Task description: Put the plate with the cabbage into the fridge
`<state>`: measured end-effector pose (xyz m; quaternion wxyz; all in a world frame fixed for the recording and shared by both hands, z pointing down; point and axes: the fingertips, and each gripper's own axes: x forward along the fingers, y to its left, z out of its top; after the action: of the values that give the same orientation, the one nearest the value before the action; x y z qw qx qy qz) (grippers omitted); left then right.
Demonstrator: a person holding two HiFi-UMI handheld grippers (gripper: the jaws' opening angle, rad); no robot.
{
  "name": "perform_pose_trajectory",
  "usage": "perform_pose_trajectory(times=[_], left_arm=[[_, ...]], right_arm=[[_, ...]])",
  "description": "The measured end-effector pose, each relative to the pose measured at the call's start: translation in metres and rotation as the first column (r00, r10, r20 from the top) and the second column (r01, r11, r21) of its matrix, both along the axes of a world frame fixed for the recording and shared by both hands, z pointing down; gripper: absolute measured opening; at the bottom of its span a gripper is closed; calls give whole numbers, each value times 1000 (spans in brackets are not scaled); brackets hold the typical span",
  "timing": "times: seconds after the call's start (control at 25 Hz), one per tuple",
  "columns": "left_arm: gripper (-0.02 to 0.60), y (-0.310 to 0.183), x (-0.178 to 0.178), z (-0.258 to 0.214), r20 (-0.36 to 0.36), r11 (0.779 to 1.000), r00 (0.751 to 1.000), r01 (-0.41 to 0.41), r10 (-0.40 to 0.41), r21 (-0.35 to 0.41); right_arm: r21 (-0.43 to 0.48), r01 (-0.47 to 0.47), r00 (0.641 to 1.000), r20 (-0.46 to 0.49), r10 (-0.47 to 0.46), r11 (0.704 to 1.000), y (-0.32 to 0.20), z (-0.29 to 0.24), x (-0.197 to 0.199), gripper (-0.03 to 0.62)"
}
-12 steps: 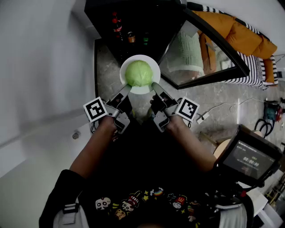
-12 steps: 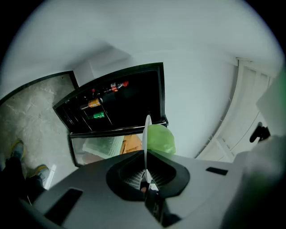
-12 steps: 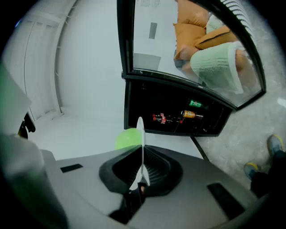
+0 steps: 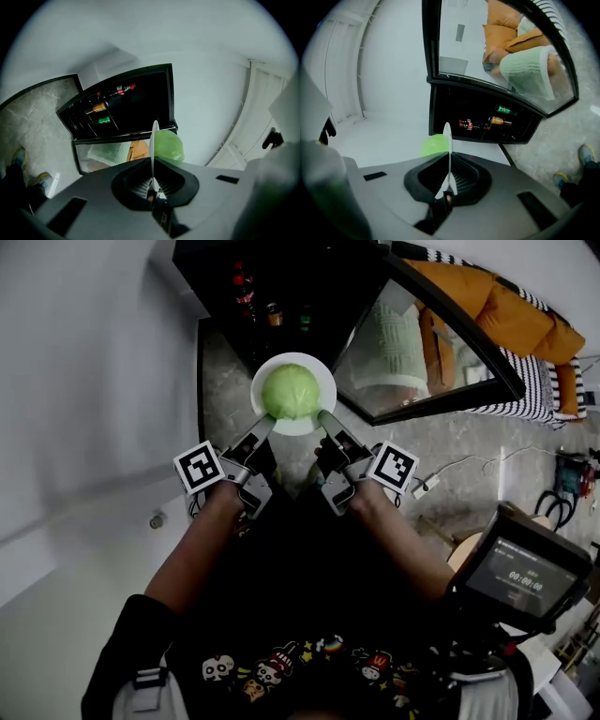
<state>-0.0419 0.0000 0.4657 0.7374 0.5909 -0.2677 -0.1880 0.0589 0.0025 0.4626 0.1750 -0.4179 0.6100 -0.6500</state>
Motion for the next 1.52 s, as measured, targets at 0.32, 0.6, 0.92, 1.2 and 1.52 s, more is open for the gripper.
perform_pose_trajectory(times=[0.32,0.6,0.92,1.2,1.52], left_arm=[[12,2,-2,2,6,1000,1000,24,-24,5],[12,2,-4,4,1,998,998,56,-56,2],[12,5,-4,9,7,999,999,44,-44,-8],[12,6,-4,12,18,999,999,45,-45,-16],[12,5,-4,12,22,999,999,34,-33,-21]], right_arm=[[-2,15,1000,14,-15,1000,-1,2,-3,17],[-7,46,999,-3,-46,999,-4,3,-4,17],[-35,38,999,2,-38,999,0,9,-4,17],[-40,39,999,4,-39,998,2,12,-3,17],[-45,31,1000,7,-30,999,1,13,-3,17]])
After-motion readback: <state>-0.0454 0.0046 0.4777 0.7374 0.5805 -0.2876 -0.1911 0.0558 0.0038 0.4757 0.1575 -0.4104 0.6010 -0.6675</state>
